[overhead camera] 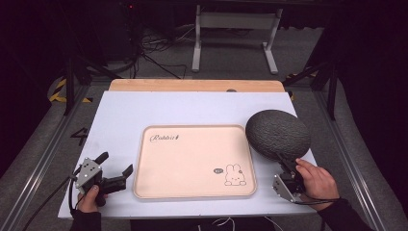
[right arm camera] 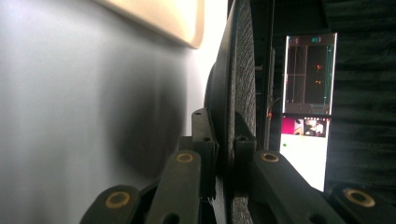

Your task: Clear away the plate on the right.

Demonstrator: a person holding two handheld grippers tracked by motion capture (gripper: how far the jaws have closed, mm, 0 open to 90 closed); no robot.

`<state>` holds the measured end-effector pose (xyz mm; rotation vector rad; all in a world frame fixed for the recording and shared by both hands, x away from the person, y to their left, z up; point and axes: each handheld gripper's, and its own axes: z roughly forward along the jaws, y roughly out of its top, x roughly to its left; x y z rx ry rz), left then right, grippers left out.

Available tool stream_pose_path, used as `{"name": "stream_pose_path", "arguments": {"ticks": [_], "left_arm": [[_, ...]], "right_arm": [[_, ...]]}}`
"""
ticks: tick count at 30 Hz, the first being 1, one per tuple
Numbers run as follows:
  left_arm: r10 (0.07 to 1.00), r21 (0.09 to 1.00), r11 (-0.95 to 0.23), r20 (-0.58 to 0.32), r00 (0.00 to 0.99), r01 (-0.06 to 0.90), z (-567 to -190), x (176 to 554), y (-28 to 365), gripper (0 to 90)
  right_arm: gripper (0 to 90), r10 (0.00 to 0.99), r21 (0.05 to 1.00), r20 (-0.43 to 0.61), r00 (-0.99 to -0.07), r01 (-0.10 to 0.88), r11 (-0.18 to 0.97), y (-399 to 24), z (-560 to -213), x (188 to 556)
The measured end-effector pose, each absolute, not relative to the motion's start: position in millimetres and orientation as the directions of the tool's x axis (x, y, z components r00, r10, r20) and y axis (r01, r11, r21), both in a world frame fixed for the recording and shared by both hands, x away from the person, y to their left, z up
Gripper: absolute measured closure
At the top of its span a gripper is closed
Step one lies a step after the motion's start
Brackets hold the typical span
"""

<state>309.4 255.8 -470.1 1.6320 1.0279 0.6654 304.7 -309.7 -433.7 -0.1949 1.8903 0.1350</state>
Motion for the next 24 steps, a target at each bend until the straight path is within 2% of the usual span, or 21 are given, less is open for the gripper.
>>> {"name": "stream_pose_path", "arguments": {"ticks": [11,24], "left_arm": [[0.879,0.95,-0.085,-0.07,0.472,0.3,-470,310,256,0.4],[0.877,0.95,-0.089,-0.068,0.476,0.299,-470,310,256,0.5]], "right_arm": [[85.6,-0.088,-0.005,-0.946,-0.311,-0.26,0.966,-291,-422,304],[85.5,-0.089,0.026,-0.951,-0.297,-0.363,0.931,-247,-415,305]]}}
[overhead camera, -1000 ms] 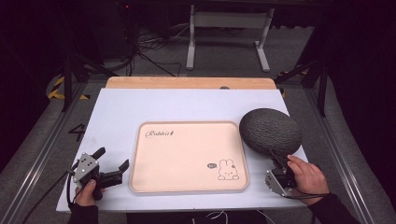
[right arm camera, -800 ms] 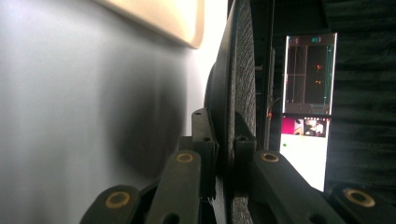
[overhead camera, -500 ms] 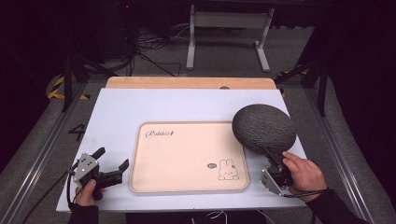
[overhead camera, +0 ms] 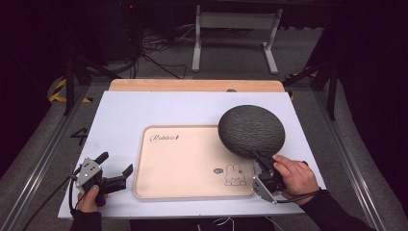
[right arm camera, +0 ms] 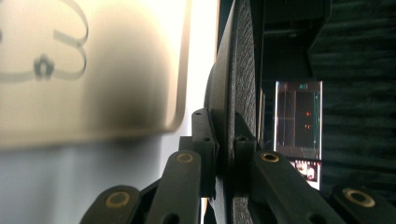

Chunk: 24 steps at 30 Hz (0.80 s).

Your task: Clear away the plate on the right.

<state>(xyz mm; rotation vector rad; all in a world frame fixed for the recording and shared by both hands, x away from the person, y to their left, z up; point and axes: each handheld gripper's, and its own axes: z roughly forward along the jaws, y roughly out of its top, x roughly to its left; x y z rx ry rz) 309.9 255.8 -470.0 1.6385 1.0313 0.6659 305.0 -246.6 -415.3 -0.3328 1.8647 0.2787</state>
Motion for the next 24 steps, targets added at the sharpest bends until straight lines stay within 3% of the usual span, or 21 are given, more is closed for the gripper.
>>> {"name": "stream_pose_path", "arguments": {"ticks": [24], "left_arm": [[0.874,0.95,-0.093,-0.065,0.482,0.297,-470,310,256,0.4]], "right_arm": [[85.1,-0.109,0.053,-0.955,-0.276,-0.519,0.853,-182,-413,300]]}}
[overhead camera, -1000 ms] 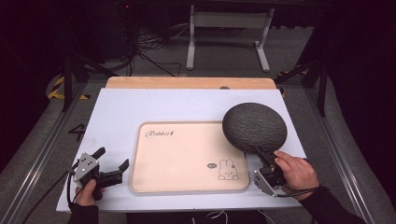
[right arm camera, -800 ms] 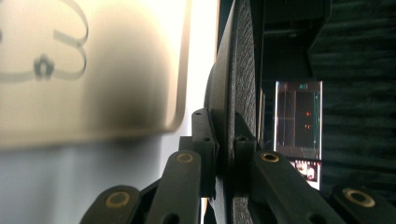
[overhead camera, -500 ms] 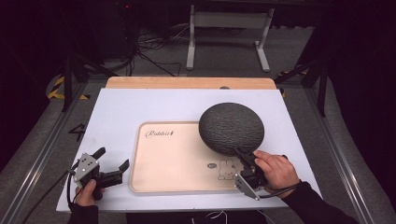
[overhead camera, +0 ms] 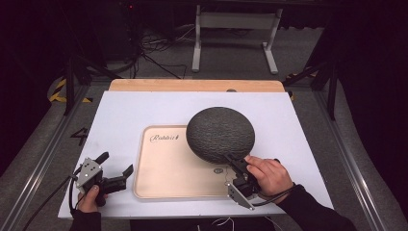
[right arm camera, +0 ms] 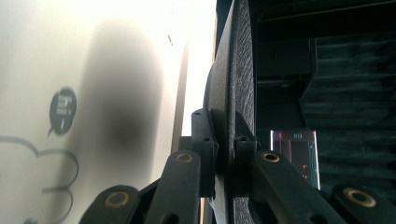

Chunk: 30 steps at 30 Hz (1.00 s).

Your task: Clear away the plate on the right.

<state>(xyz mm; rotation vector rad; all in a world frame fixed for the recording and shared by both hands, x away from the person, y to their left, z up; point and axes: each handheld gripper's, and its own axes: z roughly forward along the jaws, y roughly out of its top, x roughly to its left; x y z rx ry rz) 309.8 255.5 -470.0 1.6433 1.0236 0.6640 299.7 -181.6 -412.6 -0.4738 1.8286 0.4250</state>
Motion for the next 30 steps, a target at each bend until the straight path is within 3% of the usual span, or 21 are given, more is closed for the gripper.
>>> {"name": "stream_pose_path", "arguments": {"ticks": [30], "left_arm": [[0.869,0.95,-0.102,-0.059,0.491,0.295,-470,310,255,0.4]], "right_arm": [[84.8,-0.081,0.12,-0.953,-0.292,-0.611,0.783,-132,-420,300]]}}
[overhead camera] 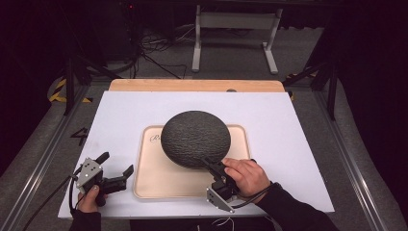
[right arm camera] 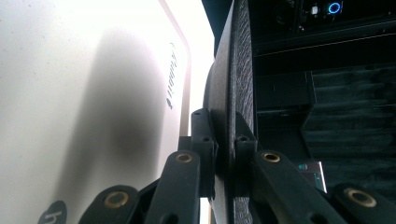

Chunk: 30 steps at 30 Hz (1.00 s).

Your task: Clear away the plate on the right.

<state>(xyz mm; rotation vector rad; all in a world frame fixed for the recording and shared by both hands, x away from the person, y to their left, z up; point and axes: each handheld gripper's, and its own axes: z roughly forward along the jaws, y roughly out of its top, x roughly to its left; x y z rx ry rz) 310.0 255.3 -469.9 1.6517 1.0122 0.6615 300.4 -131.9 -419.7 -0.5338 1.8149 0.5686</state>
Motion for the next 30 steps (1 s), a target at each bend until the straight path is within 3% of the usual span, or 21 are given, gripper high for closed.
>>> {"name": "stream_pose_path", "arguments": {"ticks": [30], "left_arm": [[0.868,0.949,-0.104,-0.059,0.493,0.296,-470,310,255,0.4]], "right_arm": [[84.0,-0.141,0.119,-0.922,-0.362,-0.609,0.784,-125,-449,301]]}}
